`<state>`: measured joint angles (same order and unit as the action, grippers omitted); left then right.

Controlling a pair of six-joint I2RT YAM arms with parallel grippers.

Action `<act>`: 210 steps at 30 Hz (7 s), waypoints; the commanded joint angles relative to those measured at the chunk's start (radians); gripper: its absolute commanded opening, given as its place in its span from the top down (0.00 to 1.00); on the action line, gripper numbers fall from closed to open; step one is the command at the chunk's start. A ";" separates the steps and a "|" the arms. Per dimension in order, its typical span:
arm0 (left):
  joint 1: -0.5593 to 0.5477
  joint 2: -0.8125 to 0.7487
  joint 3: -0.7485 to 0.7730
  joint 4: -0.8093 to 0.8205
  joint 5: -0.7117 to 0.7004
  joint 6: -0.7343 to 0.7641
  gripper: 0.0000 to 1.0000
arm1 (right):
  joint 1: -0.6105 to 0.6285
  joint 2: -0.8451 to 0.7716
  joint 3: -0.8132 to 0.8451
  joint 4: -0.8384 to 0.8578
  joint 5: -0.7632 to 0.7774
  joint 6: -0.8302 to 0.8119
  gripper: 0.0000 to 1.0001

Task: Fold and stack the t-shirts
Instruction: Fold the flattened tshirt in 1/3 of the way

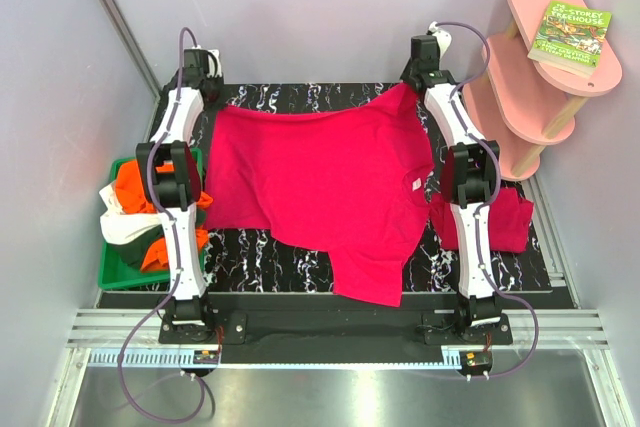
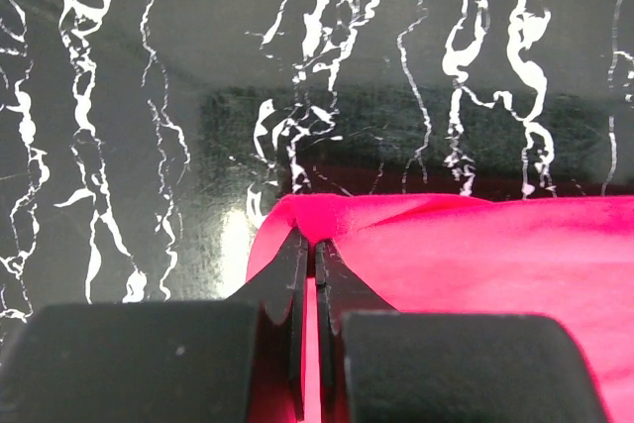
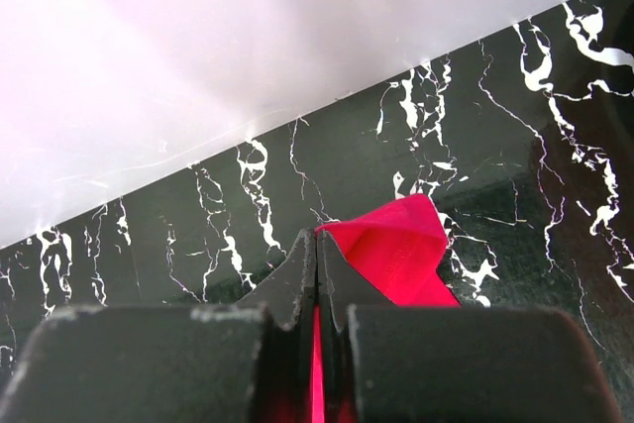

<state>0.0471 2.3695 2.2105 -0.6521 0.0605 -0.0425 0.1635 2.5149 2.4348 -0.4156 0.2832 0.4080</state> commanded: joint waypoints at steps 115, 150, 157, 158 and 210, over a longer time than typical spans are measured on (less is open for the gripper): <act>0.071 -0.670 -0.796 0.086 -0.033 0.144 1.00 | 0.218 -1.061 -1.249 0.118 0.277 0.086 1.00; 0.060 -0.492 -0.654 0.040 -0.056 0.139 1.00 | 0.268 -0.950 -1.317 0.049 0.257 0.158 1.00; 0.059 -0.426 -0.456 0.022 -0.033 0.110 1.00 | 0.202 -0.805 -1.049 0.051 0.271 0.055 1.00; 0.059 -0.415 -0.434 0.019 -0.034 0.109 1.00 | 0.188 -0.783 -1.018 0.052 0.274 0.045 1.00; 0.046 -0.227 -0.236 0.016 -0.016 0.154 1.00 | 0.149 -0.473 -0.592 0.118 0.307 -0.101 1.00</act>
<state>0.0933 2.2551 2.0109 -0.6601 0.0418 0.0845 0.3073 2.1464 1.9259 -0.3637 0.5423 0.2699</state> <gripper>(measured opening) 0.034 0.010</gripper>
